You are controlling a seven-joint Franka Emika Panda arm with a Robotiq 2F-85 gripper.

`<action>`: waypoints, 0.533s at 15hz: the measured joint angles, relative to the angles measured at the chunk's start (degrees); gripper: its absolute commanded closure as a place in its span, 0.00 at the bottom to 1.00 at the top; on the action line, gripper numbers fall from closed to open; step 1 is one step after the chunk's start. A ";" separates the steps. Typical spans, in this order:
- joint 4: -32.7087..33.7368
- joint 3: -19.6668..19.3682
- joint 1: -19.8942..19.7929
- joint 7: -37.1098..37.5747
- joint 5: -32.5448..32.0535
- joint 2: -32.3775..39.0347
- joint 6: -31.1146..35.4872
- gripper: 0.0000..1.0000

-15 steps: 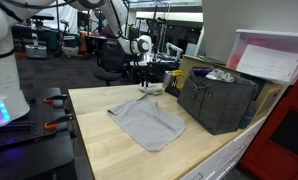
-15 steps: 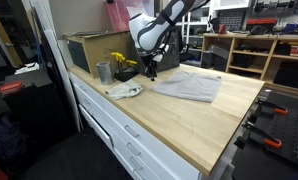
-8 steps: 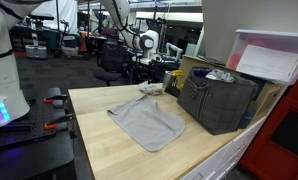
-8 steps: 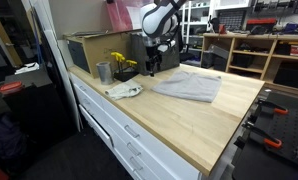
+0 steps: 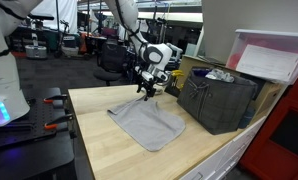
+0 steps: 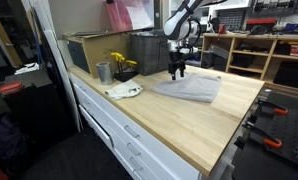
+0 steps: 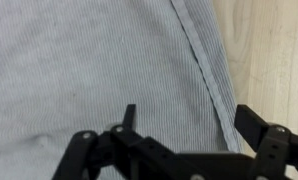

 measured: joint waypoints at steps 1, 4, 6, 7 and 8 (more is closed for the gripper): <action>-1.18 0.09 -0.86 -0.85 1.23 -0.04 -1.00 0.00; -5.12 0.11 -2.23 -2.20 4.28 -0.36 -3.05 0.00; -8.22 0.11 -2.53 -2.30 5.77 -0.66 -3.21 0.00; -9.79 0.12 -2.53 -2.34 6.38 -0.79 -3.20 0.00; -11.46 0.15 -2.51 -2.35 7.01 -0.88 -3.19 0.00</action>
